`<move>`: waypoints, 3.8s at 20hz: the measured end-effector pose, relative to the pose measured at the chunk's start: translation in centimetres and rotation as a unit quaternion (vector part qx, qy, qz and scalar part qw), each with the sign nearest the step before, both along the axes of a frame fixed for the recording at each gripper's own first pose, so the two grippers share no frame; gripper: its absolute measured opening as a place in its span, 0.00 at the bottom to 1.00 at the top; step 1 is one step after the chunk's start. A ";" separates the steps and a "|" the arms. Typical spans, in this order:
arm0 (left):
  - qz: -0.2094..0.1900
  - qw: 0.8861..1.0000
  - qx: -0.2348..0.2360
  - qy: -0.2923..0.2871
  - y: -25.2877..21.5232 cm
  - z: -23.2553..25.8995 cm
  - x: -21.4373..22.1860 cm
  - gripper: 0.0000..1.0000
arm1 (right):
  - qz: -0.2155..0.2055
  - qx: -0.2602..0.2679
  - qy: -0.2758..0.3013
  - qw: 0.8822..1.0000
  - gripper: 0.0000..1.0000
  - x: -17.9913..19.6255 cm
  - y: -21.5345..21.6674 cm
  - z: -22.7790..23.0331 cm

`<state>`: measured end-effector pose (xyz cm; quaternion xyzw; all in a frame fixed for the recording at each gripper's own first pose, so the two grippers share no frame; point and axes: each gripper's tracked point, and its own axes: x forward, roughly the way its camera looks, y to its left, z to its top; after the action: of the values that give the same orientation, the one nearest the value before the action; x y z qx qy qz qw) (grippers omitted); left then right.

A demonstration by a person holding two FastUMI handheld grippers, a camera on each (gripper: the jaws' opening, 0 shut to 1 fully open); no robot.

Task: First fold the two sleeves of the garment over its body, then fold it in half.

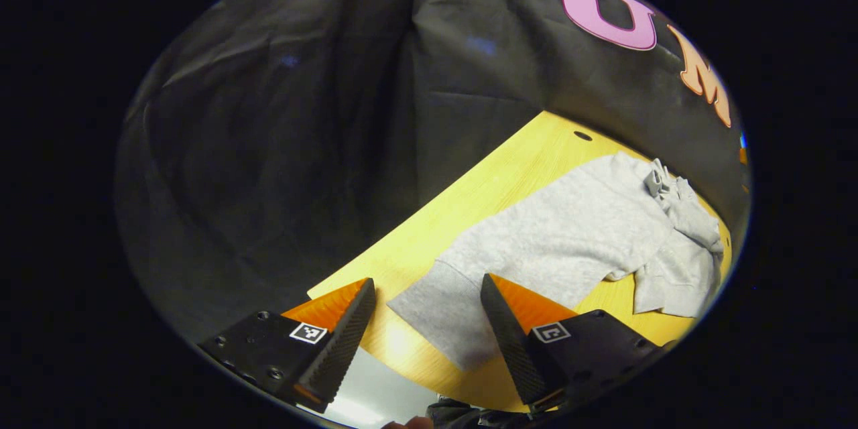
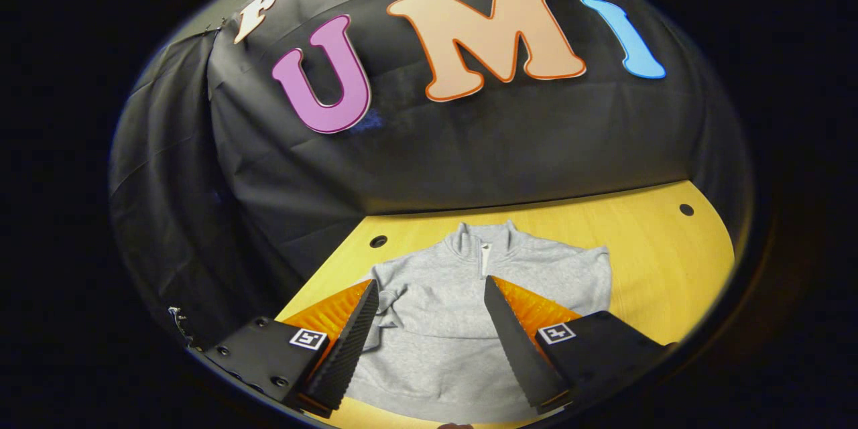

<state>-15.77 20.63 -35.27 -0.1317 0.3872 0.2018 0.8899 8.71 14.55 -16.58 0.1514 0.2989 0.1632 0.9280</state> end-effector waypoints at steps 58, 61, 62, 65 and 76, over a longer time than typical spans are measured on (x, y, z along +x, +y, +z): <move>-0.277 0.943 -0.053 -0.177 -29.0 19.8 31.0 0.00 | -0.095 -0.033 0.006 0.995 0.98 -10.4 -20.3 -1.9; -0.306 0.932 -0.069 -0.183 -33.9 20.7 31.5 0.00 | -0.105 -0.042 0.008 0.994 0.98 -11.4 -22.1 -1.9; -0.315 0.928 -0.071 -0.184 -35.5 20.8 31.7 0.00 | -0.108 -0.042 0.010 0.993 0.94 -11.8 -22.7 -2.0; -0.343 0.917 -0.076 -0.191 -40.0 21.7 32.0 0.00 | -0.117 -0.044 0.016 0.992 0.98 -12.9 -24.3 -2.4; -0.430 0.884 -0.079 -0.166 -55.4 20.5 30.3 0.00 | -0.148 -0.055 0.032 0.987 0.98 -15.8 -30.0 -3.8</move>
<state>14.57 -34.80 -14.79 -0.0538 0.2667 -0.2571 0.9273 -7.10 -15.41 -20.39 0.1478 0.3116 0.0024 0.9386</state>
